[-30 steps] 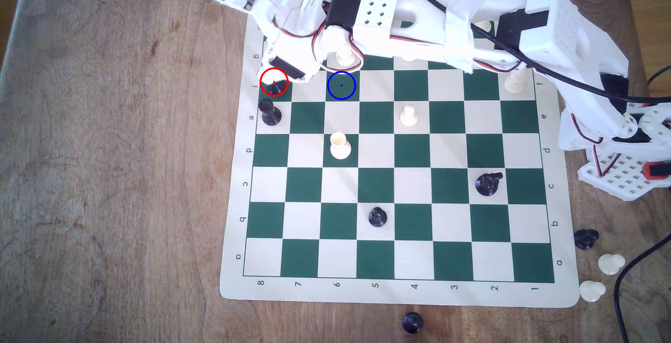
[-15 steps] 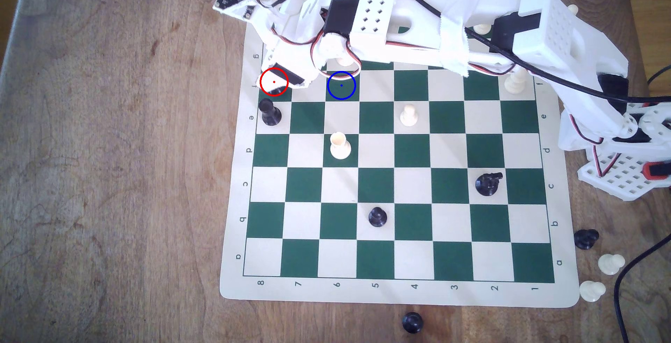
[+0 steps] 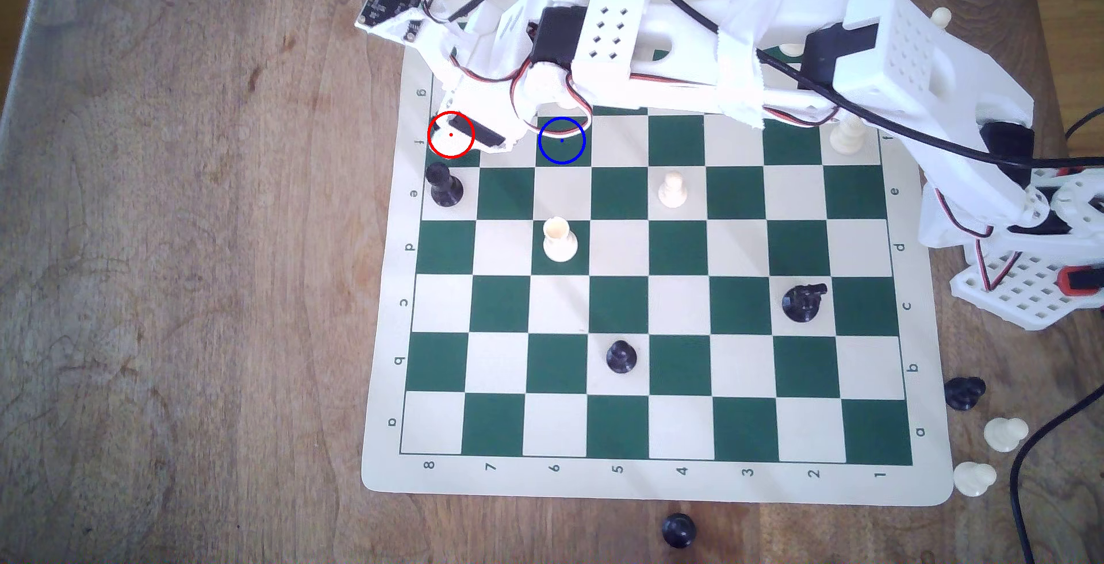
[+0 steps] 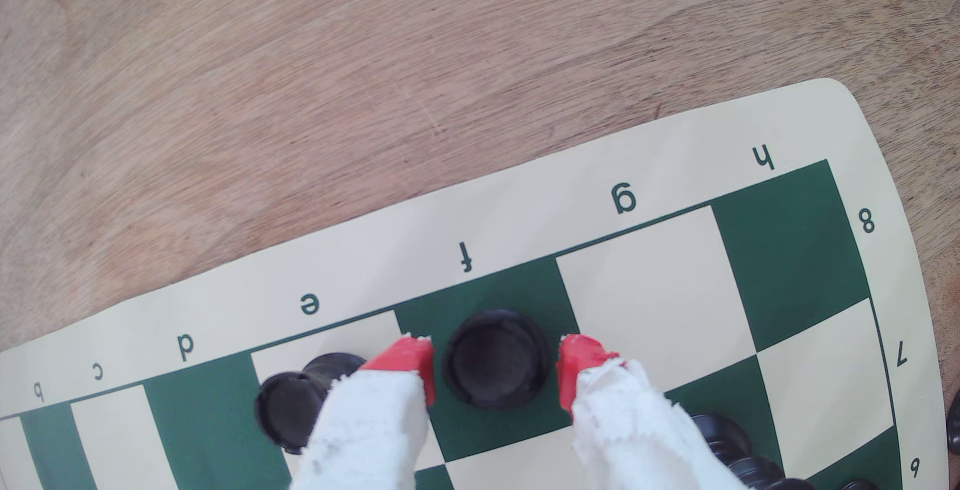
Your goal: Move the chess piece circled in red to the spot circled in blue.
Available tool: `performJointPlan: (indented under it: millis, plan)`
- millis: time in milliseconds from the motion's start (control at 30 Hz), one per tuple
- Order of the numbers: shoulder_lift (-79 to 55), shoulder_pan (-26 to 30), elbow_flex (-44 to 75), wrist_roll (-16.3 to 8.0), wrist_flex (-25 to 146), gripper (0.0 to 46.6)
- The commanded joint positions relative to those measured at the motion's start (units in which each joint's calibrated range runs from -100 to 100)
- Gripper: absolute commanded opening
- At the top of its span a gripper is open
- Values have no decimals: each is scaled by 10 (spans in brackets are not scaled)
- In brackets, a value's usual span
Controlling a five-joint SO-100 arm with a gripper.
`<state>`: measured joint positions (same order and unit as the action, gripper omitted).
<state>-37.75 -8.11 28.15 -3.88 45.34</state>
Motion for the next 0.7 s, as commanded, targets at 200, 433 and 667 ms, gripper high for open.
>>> performJointPlan:
  millis: [200,433,667]
  plan:
    - [23,1,54,-1,-24,128]
    - [25,-1,51,-1,-24,64]
    - [33,6,50,-3,-19,8]
